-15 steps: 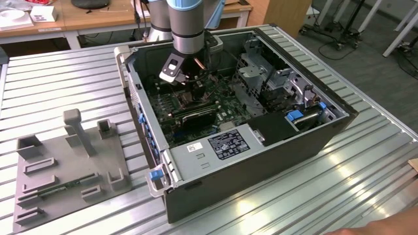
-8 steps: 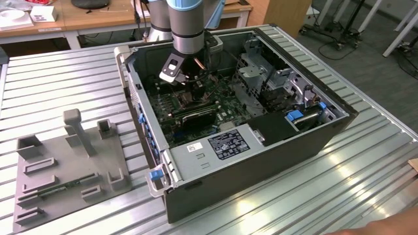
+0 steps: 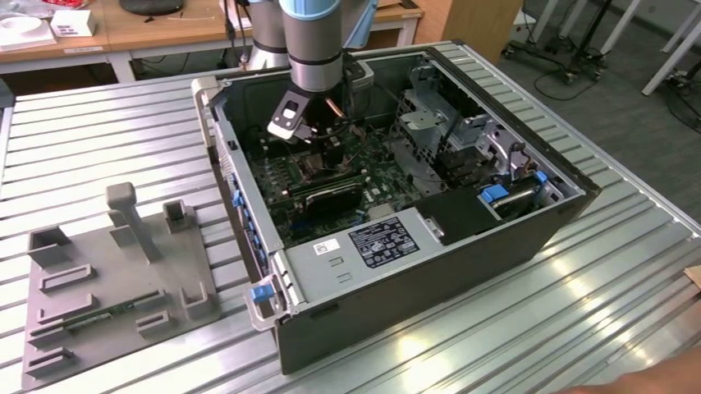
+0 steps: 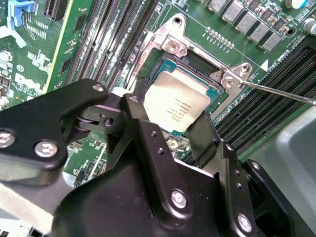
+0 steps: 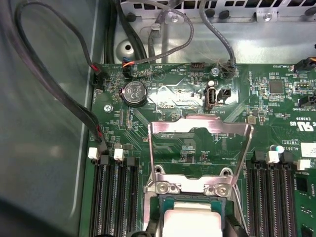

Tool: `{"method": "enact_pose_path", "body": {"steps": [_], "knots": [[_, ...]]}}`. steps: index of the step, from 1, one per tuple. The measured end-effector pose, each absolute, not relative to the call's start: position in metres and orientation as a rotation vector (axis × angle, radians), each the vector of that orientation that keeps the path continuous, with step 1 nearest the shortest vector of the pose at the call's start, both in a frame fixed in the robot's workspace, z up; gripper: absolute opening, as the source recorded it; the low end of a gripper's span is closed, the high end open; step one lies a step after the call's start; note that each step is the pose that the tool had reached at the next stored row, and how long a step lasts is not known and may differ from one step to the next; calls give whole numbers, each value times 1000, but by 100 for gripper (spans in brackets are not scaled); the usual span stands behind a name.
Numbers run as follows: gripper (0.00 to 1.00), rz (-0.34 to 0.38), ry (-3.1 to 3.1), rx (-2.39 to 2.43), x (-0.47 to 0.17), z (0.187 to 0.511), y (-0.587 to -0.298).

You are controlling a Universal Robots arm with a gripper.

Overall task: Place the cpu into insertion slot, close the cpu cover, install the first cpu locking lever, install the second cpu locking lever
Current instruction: 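Place the cpu into insertion slot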

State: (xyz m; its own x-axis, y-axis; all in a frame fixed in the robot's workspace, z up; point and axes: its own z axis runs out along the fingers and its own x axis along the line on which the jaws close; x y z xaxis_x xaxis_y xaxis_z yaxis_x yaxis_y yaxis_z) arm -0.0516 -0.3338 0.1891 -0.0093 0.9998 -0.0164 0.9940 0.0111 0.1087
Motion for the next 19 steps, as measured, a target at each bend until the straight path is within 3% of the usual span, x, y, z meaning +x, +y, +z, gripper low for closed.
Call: {"method": "enact_pose_path", "body": {"steps": [1, 19], "knots": [[61, 99, 2169, 2147, -52, 189, -334], [61, 97, 2169, 2147, -52, 209, -334]]}}
